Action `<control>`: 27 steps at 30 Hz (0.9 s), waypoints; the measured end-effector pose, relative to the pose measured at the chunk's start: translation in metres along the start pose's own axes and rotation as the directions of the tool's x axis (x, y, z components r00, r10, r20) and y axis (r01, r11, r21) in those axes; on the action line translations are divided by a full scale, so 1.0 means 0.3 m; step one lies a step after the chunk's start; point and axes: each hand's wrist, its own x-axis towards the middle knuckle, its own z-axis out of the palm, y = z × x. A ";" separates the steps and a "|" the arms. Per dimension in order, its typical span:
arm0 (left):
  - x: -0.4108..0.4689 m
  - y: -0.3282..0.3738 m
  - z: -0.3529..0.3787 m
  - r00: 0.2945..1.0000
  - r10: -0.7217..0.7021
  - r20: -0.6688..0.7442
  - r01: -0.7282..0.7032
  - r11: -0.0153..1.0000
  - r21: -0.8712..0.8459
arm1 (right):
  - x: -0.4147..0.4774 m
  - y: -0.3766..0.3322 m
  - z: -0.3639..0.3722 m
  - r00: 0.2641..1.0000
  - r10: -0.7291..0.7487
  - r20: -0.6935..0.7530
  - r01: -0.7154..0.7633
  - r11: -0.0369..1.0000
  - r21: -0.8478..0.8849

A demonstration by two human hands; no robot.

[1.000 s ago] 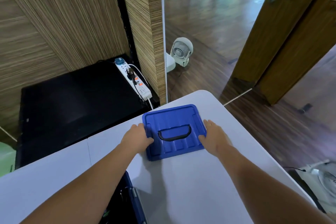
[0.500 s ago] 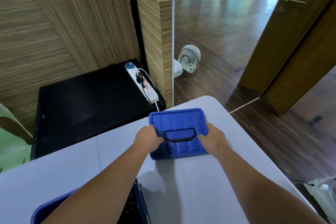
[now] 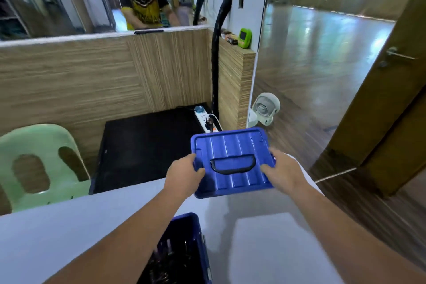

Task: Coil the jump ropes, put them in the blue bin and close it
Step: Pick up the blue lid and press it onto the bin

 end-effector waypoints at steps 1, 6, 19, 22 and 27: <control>-0.017 -0.010 -0.035 0.999 -0.003 -0.033 0.002 1.000 -0.009 | -0.013 -0.033 -0.002 1.000 -0.021 0.001 0.021 1.000 0.009; -0.117 -0.085 -0.192 0.982 -0.063 -0.180 0.049 0.996 -0.081 | -0.079 -0.172 0.023 0.995 -0.094 0.026 0.093 0.995 0.042; -0.456 -0.329 -0.438 0.909 -0.184 -0.374 0.103 0.968 -0.228 | -0.374 -0.381 0.195 0.975 -0.222 0.014 0.213 0.948 0.238; -0.535 -0.371 -0.445 0.901 -0.200 -0.384 0.114 0.965 -0.236 | -0.441 -0.381 0.240 0.976 -0.211 0.051 0.189 0.940 0.283; -0.652 -0.452 -0.402 0.902 -0.245 -0.355 0.147 0.948 -0.281 | -0.546 -0.359 0.313 0.973 -0.220 0.075 0.192 0.942 0.275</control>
